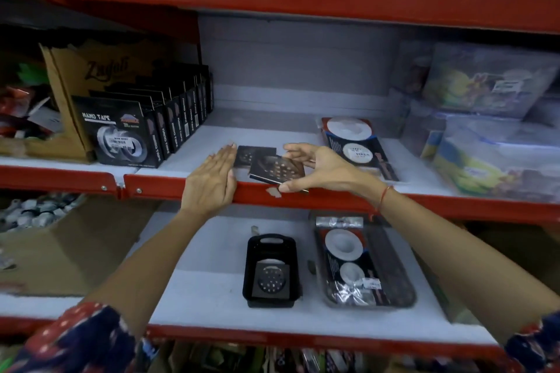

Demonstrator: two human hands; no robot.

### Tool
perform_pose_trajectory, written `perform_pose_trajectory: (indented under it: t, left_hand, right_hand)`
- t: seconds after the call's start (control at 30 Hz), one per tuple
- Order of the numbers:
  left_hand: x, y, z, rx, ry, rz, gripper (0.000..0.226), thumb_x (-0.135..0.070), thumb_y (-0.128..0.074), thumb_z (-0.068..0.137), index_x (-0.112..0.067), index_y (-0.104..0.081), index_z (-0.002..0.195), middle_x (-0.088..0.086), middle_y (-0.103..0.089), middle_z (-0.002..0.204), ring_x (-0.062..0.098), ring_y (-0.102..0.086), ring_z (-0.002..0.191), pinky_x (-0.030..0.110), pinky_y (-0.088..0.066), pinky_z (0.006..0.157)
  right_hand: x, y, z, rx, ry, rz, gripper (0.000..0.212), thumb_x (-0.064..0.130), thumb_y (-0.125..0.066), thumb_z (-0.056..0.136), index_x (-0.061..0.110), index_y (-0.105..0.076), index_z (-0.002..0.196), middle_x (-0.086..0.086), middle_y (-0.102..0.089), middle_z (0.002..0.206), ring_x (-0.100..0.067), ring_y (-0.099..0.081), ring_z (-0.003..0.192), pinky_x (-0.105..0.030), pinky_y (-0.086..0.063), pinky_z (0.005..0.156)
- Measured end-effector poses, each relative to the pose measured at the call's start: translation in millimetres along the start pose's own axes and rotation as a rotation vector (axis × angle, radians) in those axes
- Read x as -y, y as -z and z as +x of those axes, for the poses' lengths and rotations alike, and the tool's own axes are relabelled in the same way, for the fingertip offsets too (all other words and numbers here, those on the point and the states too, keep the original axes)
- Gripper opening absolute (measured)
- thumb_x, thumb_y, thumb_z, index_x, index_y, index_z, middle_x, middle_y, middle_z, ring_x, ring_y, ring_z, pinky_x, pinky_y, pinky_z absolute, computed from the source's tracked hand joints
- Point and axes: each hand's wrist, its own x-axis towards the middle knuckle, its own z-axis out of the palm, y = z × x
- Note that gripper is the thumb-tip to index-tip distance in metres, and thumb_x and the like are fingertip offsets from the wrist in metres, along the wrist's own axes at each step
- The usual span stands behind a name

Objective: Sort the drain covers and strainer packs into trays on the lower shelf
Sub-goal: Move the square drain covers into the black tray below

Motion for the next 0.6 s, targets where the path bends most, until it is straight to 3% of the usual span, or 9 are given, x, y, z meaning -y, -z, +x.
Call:
perform_pose_trajectory:
  t: [0.1, 0.27, 0.47, 0.6]
  left_hand:
    - [-2, 3, 0, 0.059, 0.018, 0.002, 0.054, -0.021, -0.026, 0.094, 0.007, -0.054, 0.13, 0.021, -0.058, 0.133, 0.031, -0.058, 0.122, 0.041, -0.043, 0.106]
    - [-6, 7, -2, 0.083, 0.059, 0.002, 0.052, -0.02, -0.029, 0.094, 0.006, -0.056, 0.129, 0.021, -0.058, 0.132, 0.031, -0.059, 0.122, 0.04, -0.041, 0.107]
    - [-5, 3, -3, 0.047, 0.056, 0.002, 0.052, -0.023, -0.026, 0.097, 0.003, -0.052, 0.134, 0.018, -0.057, 0.135, 0.027, -0.055, 0.126, 0.039, -0.039, 0.111]
    - [-1, -8, -3, -0.06, 0.034, 0.011, 0.049, -0.023, -0.03, 0.097, 0.001, -0.056, 0.131, 0.015, -0.061, 0.132, 0.024, -0.058, 0.124, 0.04, -0.042, 0.109]
  right_hand:
    - [2, -19, -34, 0.016, 0.034, 0.015, 0.102, 0.059, -0.085, 0.049, 0.033, -0.044, 0.14, 0.026, -0.057, 0.124, 0.011, -0.05, 0.119, -0.013, -0.033, 0.105]
    - [-8, -54, -65, 0.098, 0.079, -0.024, 0.101, 0.056, -0.086, 0.052, 0.034, -0.042, 0.141, 0.019, -0.052, 0.139, 0.005, -0.046, 0.129, -0.022, -0.032, 0.112]
    - [-54, -97, -62, 0.117, -0.04, -0.269, 0.106, 0.063, -0.079, 0.053, 0.028, -0.038, 0.143, 0.006, -0.046, 0.144, -0.012, -0.042, 0.132, -0.035, -0.033, 0.113]
    - [-96, -124, -40, 0.096, -0.132, -0.323, 0.105, 0.054, -0.081, 0.054, 0.02, -0.037, 0.143, 0.002, -0.047, 0.144, -0.016, -0.048, 0.129, -0.03, -0.041, 0.107]
